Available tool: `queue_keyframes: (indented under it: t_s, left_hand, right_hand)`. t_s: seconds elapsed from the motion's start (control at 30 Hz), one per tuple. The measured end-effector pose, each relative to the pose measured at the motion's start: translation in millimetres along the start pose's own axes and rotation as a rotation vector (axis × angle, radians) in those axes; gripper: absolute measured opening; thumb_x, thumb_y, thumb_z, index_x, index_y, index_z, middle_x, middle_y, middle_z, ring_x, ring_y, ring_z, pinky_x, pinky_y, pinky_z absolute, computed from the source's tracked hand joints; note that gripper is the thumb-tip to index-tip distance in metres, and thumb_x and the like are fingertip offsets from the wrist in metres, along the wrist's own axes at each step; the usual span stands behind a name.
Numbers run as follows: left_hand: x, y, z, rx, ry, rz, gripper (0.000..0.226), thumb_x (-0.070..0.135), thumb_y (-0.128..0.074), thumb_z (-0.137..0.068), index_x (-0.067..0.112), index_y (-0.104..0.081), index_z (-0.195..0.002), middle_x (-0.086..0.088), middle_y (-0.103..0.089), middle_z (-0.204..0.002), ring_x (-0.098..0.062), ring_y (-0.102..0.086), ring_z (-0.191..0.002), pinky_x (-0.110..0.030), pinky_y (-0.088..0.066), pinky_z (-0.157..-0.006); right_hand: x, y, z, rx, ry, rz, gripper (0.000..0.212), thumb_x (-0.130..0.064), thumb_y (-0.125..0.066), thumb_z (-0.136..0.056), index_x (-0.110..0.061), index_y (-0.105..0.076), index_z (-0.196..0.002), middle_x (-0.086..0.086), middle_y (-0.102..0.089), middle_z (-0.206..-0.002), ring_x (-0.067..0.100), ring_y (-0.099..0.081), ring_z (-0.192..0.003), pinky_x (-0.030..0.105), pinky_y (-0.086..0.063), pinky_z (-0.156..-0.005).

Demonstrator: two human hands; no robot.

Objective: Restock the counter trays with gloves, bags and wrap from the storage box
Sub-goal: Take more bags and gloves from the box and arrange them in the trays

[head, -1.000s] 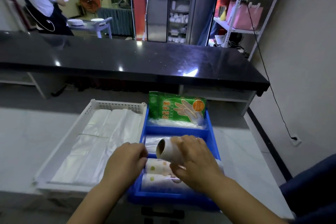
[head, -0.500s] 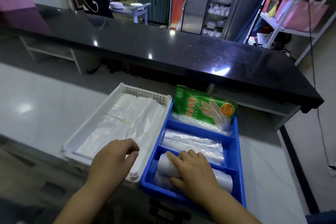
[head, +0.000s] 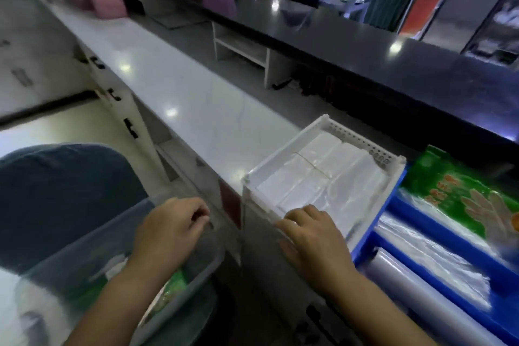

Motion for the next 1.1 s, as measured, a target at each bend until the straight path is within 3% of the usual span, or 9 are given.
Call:
queue_keyframes:
  t_s: [0.13, 0.23, 0.37, 0.5, 0.63, 0.73, 0.83, 0.93, 1.1]
  left_hand:
    - [-92.5, 35.2, 23.1, 0.02, 0.152, -0.064, 0.012, 0.02, -0.066, -0.079, 0.03, -0.063, -0.074, 0.012, -0.055, -0.068, -0.015, -0.055, -0.07, -0.031, -0.042, -0.057]
    - [-165.2, 53.4, 43.0, 0.026, 0.285, -0.044, 0.009, 0.024, -0.065, -0.079, 0.031, -0.063, -0.075, 0.012, -0.061, -0.072, -0.013, -0.057, -0.075, -0.029, -0.041, -0.058]
    - [-253.5, 60.5, 68.7, -0.009, 0.396, -0.047, 0.006, 0.028, -0.064, -0.08, 0.032, -0.063, -0.076, 0.011, -0.066, -0.079, -0.01, -0.058, -0.076, -0.025, -0.037, -0.055]
    - [-323.4, 54.2, 90.1, -0.043, 0.476, -0.044, 0.007, 0.027, -0.063, -0.081, 0.032, -0.065, -0.077, 0.014, -0.065, -0.077, -0.009, -0.055, -0.068, -0.023, -0.038, -0.052]
    - [-372.7, 35.8, 106.6, -0.066, 0.546, -0.028, 0.007, 0.025, -0.062, -0.081, 0.031, -0.065, -0.079, 0.01, -0.066, -0.079, -0.011, -0.057, -0.071, -0.026, -0.045, -0.056]
    - [-398.1, 9.3, 116.7, -0.109, 0.556, -0.07, 0.007, 0.02, -0.062, -0.081, 0.023, -0.068, -0.082, 0.001, -0.067, -0.082, -0.019, -0.058, -0.079, -0.028, -0.041, -0.059]
    - [-415.6, -26.1, 124.6, -0.199, 0.52, -0.148, 0.008, 0.009, -0.07, -0.069, 0.013, -0.07, -0.075, -0.005, -0.068, -0.077, -0.026, -0.061, -0.077, -0.031, -0.046, -0.062]
    - [-430.8, -60.0, 130.0, -0.263, 0.459, -0.261, 0.022, 0.007, -0.082, -0.046, 0.015, -0.068, -0.062, -0.003, -0.067, -0.066, -0.025, -0.064, -0.068, -0.029, -0.052, -0.061]
    - [-467.9, -103.5, 142.0, -0.239, 0.495, -0.297, 0.031, 0.014, -0.084, -0.048, 0.013, -0.074, -0.077, -0.007, -0.074, -0.086, -0.027, -0.068, -0.094, -0.037, -0.053, -0.084]
  right_hand:
    - [-66.5, -35.2, -46.7, -0.05, 0.099, -0.101, 0.025, -0.034, -0.063, -0.076, -0.027, -0.065, -0.1, -0.006, -0.066, -0.091, 0.016, -0.058, -0.083, 0.027, -0.049, -0.065]
    - [-119.2, -77.4, -78.1, -0.157, 0.186, -0.087, 0.028, -0.035, -0.06, -0.078, -0.026, -0.064, -0.105, -0.003, -0.065, -0.097, 0.02, -0.057, -0.087, 0.034, -0.053, -0.066]
    - [-178.7, -128.1, -110.2, -0.237, 0.246, -0.116, 0.025, -0.032, -0.06, -0.075, -0.025, -0.068, -0.098, -0.002, -0.065, -0.086, 0.023, -0.058, -0.078, 0.036, -0.051, -0.059]
    - [-211.9, -189.6, -126.7, -0.351, 0.156, -0.239, 0.028, -0.033, -0.057, -0.081, -0.025, -0.065, -0.107, -0.003, -0.064, -0.099, 0.02, -0.054, -0.094, 0.033, -0.048, -0.075]
    - [-233.6, -247.0, -125.9, -0.512, 0.078, -0.296, 0.027, -0.032, -0.057, -0.084, -0.025, -0.063, -0.11, -0.002, -0.063, -0.106, 0.017, -0.051, -0.104, 0.029, -0.042, -0.081]
    - [-243.4, -284.6, -122.2, -0.603, 0.047, -0.333, 0.026, -0.028, -0.059, -0.083, -0.024, -0.066, -0.107, -0.003, -0.066, -0.106, 0.017, -0.052, -0.105, 0.026, -0.041, -0.084]
    - [-252.5, -328.8, -123.2, -0.688, 0.029, -0.372, 0.025, -0.025, -0.061, -0.081, -0.024, -0.067, -0.106, -0.004, -0.067, -0.106, 0.014, -0.054, -0.105, 0.019, -0.039, -0.083]
    - [-272.1, -384.4, -124.5, -0.812, 0.104, -0.361, 0.027, -0.025, -0.06, -0.082, -0.023, -0.067, -0.107, -0.003, -0.067, -0.111, 0.015, -0.054, -0.108, 0.021, -0.04, -0.085]
    - [-308.4, -483.2, -139.8, -0.969, 0.282, -0.269, 0.031, -0.023, -0.055, -0.086, -0.022, -0.061, -0.117, 0.002, -0.062, -0.119, 0.02, -0.051, -0.113, 0.028, -0.042, -0.088]
Point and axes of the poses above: each hand's wrist, its own z-axis away from the middle knuckle, its own y-axis out of the back of the hand, x = y × z, the point moved 8 cm from there along -z, towards the middle knuckle
